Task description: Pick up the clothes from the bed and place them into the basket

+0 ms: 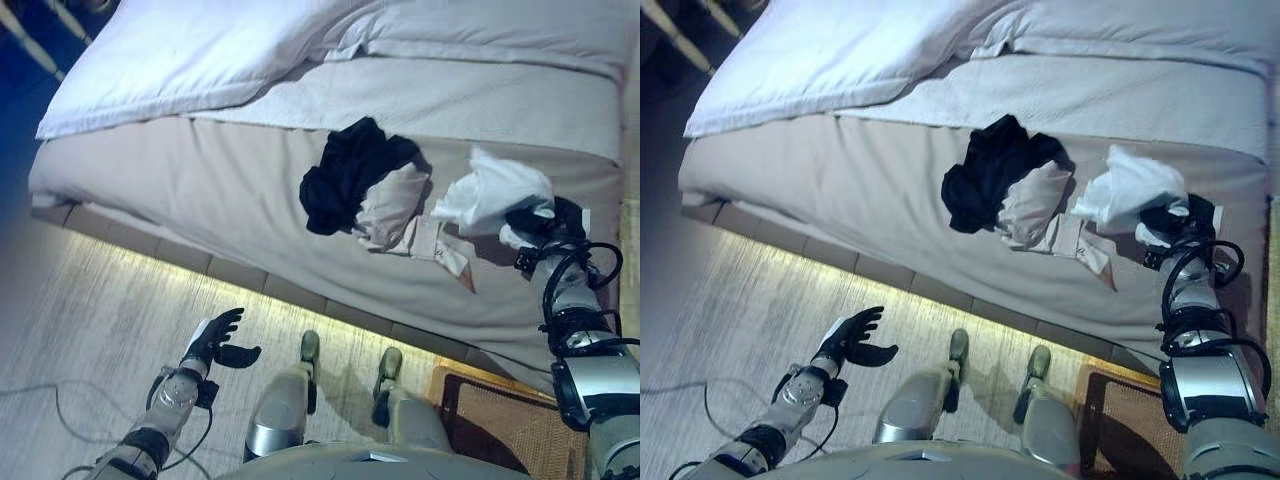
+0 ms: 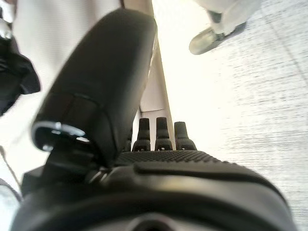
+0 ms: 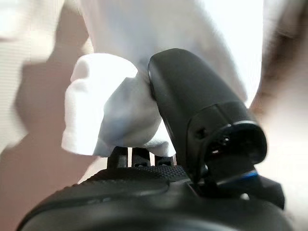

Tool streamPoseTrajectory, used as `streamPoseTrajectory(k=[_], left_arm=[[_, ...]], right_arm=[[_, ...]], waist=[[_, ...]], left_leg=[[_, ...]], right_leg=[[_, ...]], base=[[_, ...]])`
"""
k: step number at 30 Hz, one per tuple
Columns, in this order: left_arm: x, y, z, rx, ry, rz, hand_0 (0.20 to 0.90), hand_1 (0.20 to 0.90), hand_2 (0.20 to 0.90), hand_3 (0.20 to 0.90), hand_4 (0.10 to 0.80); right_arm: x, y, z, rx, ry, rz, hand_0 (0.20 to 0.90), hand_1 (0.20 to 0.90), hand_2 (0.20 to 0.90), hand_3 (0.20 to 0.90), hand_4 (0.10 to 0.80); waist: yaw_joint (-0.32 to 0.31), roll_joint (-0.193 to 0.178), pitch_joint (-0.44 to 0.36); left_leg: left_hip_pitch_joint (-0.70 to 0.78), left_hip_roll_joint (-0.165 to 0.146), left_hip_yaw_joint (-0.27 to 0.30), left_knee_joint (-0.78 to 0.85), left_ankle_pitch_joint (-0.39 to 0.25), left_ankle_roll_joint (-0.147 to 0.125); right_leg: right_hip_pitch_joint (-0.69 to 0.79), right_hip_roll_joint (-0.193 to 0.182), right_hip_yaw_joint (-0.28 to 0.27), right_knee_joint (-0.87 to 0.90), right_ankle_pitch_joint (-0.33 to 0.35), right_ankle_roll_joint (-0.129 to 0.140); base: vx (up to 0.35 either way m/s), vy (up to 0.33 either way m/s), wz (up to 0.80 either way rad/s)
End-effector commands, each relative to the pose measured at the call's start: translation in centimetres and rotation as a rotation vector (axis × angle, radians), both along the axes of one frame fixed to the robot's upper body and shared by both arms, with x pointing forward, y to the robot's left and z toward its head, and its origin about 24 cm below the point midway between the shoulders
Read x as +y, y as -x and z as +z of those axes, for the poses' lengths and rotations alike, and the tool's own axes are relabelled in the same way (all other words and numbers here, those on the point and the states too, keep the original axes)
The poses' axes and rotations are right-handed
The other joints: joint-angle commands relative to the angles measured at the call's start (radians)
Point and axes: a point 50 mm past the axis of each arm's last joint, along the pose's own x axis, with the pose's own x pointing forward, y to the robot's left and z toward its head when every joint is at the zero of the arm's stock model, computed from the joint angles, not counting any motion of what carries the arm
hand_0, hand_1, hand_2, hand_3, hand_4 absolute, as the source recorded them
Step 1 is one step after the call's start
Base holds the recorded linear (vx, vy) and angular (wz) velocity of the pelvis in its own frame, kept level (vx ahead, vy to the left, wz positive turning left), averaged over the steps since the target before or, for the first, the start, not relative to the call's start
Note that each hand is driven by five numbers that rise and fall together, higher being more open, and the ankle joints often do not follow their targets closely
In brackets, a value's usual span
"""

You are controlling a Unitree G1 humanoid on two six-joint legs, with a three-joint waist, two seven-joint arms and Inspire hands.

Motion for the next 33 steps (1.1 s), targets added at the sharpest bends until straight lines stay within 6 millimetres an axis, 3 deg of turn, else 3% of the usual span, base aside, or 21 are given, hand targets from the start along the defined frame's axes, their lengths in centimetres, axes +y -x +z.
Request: streamPoseTrajectory(k=[1, 6, 7, 9, 11, 12, 13, 14, 15, 18, 20, 21, 23, 25, 27, 29, 33], left_arm=[[0.8, 2.2, -0.7, 0.02, -0.04, 0.024, 0.9, 0.9, 0.9, 0.9, 0.8], [-0.4, 3.0, -1.5, 0.049, -0.014, 0.037, 0.9, 0.9, 0.9, 0.9, 0.8], [-0.9, 3.1, -1.8, 0.055, 0.001, 0.045, 0.9, 0.9, 0.9, 0.9, 0.8], [-1.7, 3.9, -2.2, 0.068, 0.02, 0.061, 0.9, 0.9, 0.9, 0.9, 0.8], [-2.4, 4.8, -2.5, 0.063, 0.041, 0.067, 0.9, 0.9, 0.9, 0.9, 0.8], [-2.5, 4.9, -2.5, 0.062, 0.043, 0.061, 0.9, 0.9, 0.9, 0.9, 0.8], [-2.7, 5.0, -2.5, 0.054, 0.052, 0.067, 0.9, 0.9, 0.9, 0.9, 0.8], [-2.5, 4.9, -2.4, 0.049, 0.055, 0.057, 0.9, 0.9, 0.9, 0.9, 0.8], [-2.5, 4.8, -2.4, 0.048, 0.056, 0.058, 0.9, 0.9, 0.9, 0.9, 0.8], [-1.9, 4.0, -2.2, 0.079, 0.012, -0.05, 0.9, 0.9, 0.9, 0.9, 0.8], [-1.1, 3.8, -1.9, 0.078, -0.004, -0.036, 0.9, 0.9, 0.9, 0.9, 0.8], [0.0, 4.2, -1.8, 0.082, -0.006, 0.058, 0.9, 0.9, 0.9, 0.9, 0.8], [0.7, 4.2, -1.6, 0.067, -0.018, 0.092, 0.9, 0.9, 0.9, 0.9, 0.8], [0.7, 4.0, -1.6, 0.053, -0.011, 0.113, 0.9, 0.9, 0.9, 0.9, 0.8], [0.8, 3.7, -1.5, 0.041, 0.008, 0.153, 0.9, 0.9, 0.9, 0.9, 0.8], [0.5, 3.4, -1.5, 0.038, 0.02, 0.172, 0.9, 0.9, 0.9, 0.9, 0.8], [-1.0, 2.0, -1.4, 0.011, 0.07, 0.114, 0.9, 0.9, 0.9, 0.9, 0.8]], right_arm=[[0.4, 0.9, 2.8, -0.314, -0.072, -0.005, 0.3, 0.3, 0.3, 0.2, 0.1], [1.0, 4.0, -0.9, -0.361, -0.249, -0.017, 0.3, 0.3, 0.3, 0.2, 0.1], [1.4, 5.0, -2.1, -0.37, -0.286, -0.034, 0.3, 0.3, 0.3, 0.2, 0.1], [2.6, 6.2, -3.7, -0.377, -0.344, -0.053, 0.3, 0.3, 0.3, 0.2, 0.1], [3.9, 6.8, -4.8, -0.383, -0.394, -0.065, 0.3, 0.3, 0.3, 0.2, 0.1], [4.0, 6.9, -4.9, -0.385, -0.403, -0.072, 0.3, 0.3, 0.3, 0.2, 0.1], [4.5, 7.1, -5.6, -0.393, -0.441, -0.1, 0.3, 0.3, 0.3, 0.2, 0.1], [4.5, 7.3, -6.1, -0.395, -0.469, -0.129, 0.3, 0.3, 0.3, 0.2, 0.1], [4.5, 7.3, -6.1, -0.396, -0.47, -0.129, 0.3, 0.3, 0.3, 0.2, 0.1], [5.1, 8.7, -9.1, -0.305, -0.551, -0.207, 0.3, 0.3, 0.3, 0.2, 0.1], [5.6, 9.4, -10.1, -0.264, -0.553, -0.228, 0.3, 0.3, 0.3, 0.2, 0.1], [6.3, 9.5, -11.2, -0.211, -0.572, -0.188, 0.3, 0.3, 0.3, 0.2, 0.1], [7.1, 9.4, -12.0, -0.165, -0.582, -0.192, 0.3, 0.3, 0.3, 0.2, 0.1], [7.4, 9.4, -12.8, -0.118, -0.576, -0.184, 0.3, 0.3, 0.3, 0.2, 0.1], [7.6, 9.3, -13.4, -0.068, -0.562, -0.181, 0.3, 0.3, 0.3, 0.2, 0.1], [7.9, 9.5, -14.1, -0.023, -0.548, -0.189, 0.3, 0.3, 0.3, 0.2, 0.1], [6.6, 8.4, -13.7, 0.009, -0.521, -0.215, 0.3, 0.3, 0.3, 0.2, 0.1]], waist=[[-0.041, -0.038, -0.125], [-0.083, -0.052, -0.156], [-0.096, -0.065, -0.153], [-0.095, -0.075, -0.147], [-0.075, -0.066, -0.148], [-0.072, -0.065, -0.15], [-0.06, -0.05, -0.154], [-0.06, -0.047, -0.158], [-0.057, -0.047, -0.157], [-0.079, -0.043, -0.156], [-0.073, -0.041, -0.149], [-0.043, -0.035, -0.139], [-0.001, -0.019, -0.137], [0.03, -0.005, -0.152], [0.06, -0.016, -0.165], [0.086, -0.043, -0.17], [0.1, -0.053, -0.149]], left_leg=[[-0.022, 0.03, 0.031, -0.046, 0.024, -0.026], [0.008, 0.043, 0.049, -0.016, 0.004, -0.032], [0.0, 0.04, 0.039, 0.054, -0.018, -0.034], [-0.012, 0.004, -0.045, 0.11, -0.048, -0.016], [-0.012, -0.065, -0.193, 0.062, -0.037, 0.022], [-0.014, -0.073, -0.207, 0.053, -0.029, 0.027], [-0.008, -0.107, -0.277, -0.002, -0.005, 0.049], [0.003, -0.113, -0.279, -0.014, -0.009, 0.058], [0.004, -0.112, -0.276, -0.015, -0.009, 0.059], [0.033, -0.114, -0.219, -0.011, -0.043, 0.072], [0.048, -0.11, -0.192, -0.018, -0.049, 0.078], [0.062, -0.092, -0.127, -0.019, -0.045, 0.072], [0.058, -0.067, -0.064, -0.024, -0.031, 0.072], [0.034, -0.051, -0.023, -0.03, -0.02, 0.088], [0.01, -0.047, 0.008, -0.017, -0.019, 0.081], [-0.055, -0.028, 0.042, 0.032, -0.008, 0.047], [-0.151, 0.017, 0.054, 0.043, 0.035, -0.003]], right_leg=[[0.02, 0.0, 0.016, 0.023, -0.007, 0.024], [0.044, 0.01, 0.044, 0.015, -0.006, 0.013], [0.046, 0.003, 0.049, 0.026, -0.007, 0.004], [0.057, 0.003, 0.081, 0.04, -0.008, 0.003], [0.057, 0.026, 0.155, 0.031, 0.0, 0.013], [0.053, 0.028, 0.165, 0.028, 0.005, 0.014], [0.047, 0.045, 0.216, 0.023, 0.011, 0.02], [0.043, 0.043, 0.235, 0.025, 0.009, 0.026], [0.043, 0.043, 0.239, 0.026, 0.008, 0.026], [0.011, -0.011, 0.204, 0.045, 0.036, 0.063], [-0.013, -0.034, 0.158, 0.074, 0.055, 0.085], [-0.024, -0.075, 0.017, 0.164, 0.072, 0.099], [-0.004, -0.118, -0.067, 0.247, 0.064, 0.085], [0.023, -0.149, -0.089, 0.322, 0.041, 0.067], [0.056, -0.165, -0.112, 0.275, 0.02, 0.063], [0.126, -0.128, -0.131, 0.121, -0.025, 0.072], [0.137, -0.102, -0.112, -0.043, 0.005, 0.08]], base=[[0.059, 0.007, -0.07], [0.003, 0.011, -0.17], [-0.004, 0.049, -0.08], [0.061, 0.068, -0.33], [0.054, 0.066, -0.67], [0.005, 0.088, -1.06], [-0.024, 0.114, -1.49], [-0.013, 0.102, -1.97], [-0.013, 0.128, -1.82], [0.005, 0.095, -1.09], [-0.072, 0.062, -0.79], [-0.136, 0.077, -1.04], [-0.23, 0.034, -1.76], [-0.186, -0.023, -1.56], [-0.128, -0.145, -0.85], [-0.127, -0.231, -1.07], [-0.241, -0.125, -0.63]])
